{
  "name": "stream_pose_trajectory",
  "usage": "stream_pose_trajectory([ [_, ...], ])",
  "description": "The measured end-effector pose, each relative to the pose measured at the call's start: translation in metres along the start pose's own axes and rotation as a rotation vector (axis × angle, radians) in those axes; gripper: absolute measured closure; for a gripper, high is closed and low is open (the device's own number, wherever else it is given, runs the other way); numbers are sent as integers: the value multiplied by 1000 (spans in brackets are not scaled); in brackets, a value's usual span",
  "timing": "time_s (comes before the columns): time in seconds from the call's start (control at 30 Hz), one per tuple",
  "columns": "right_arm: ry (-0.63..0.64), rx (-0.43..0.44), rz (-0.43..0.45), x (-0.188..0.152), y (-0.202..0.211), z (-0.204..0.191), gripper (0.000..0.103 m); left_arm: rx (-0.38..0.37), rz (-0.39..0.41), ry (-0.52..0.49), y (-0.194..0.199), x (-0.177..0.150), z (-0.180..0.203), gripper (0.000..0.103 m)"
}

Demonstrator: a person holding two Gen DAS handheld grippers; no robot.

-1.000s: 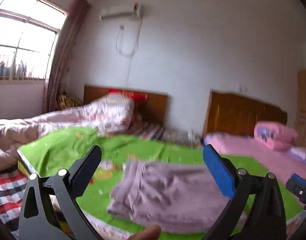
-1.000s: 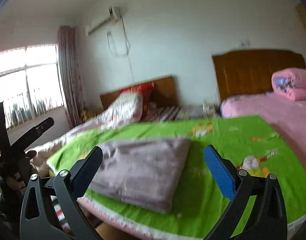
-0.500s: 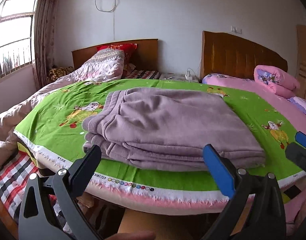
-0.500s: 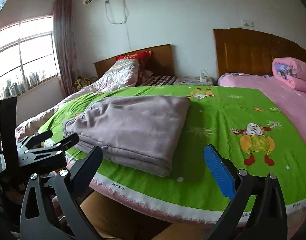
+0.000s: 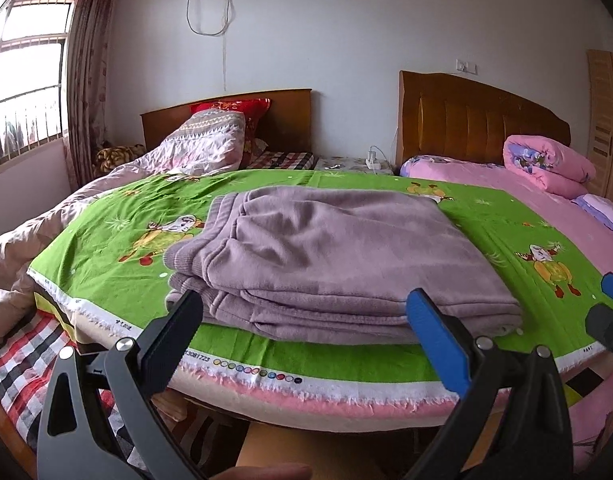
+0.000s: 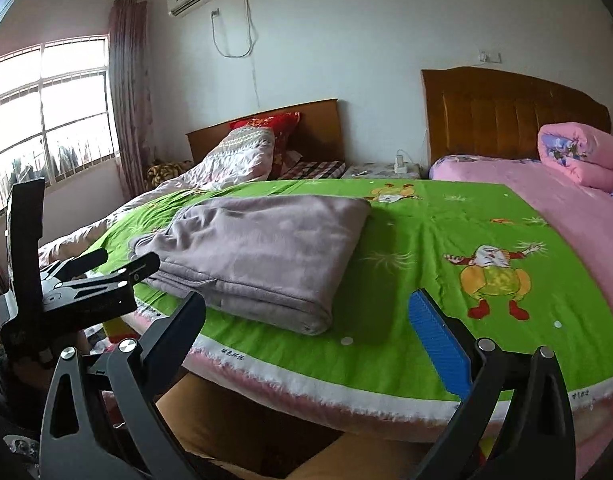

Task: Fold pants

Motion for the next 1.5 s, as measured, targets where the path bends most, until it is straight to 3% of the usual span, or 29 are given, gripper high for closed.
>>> stream_pose_trajectory([
  [1.5, -21, 9, -26, -4, -8, 1, 5, 5, -11, -18, -1, -4, 3, 1],
])
Point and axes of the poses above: each gripper's, at about its wrist camera, not at the fingertips, and y roughly against the way its jaws point, z to its right, x to its top, the point moved 4 cm from there along -y, roughly the way its jaws point, and after that the axes turned 8 degrees about -z, right-handed, at the moved point
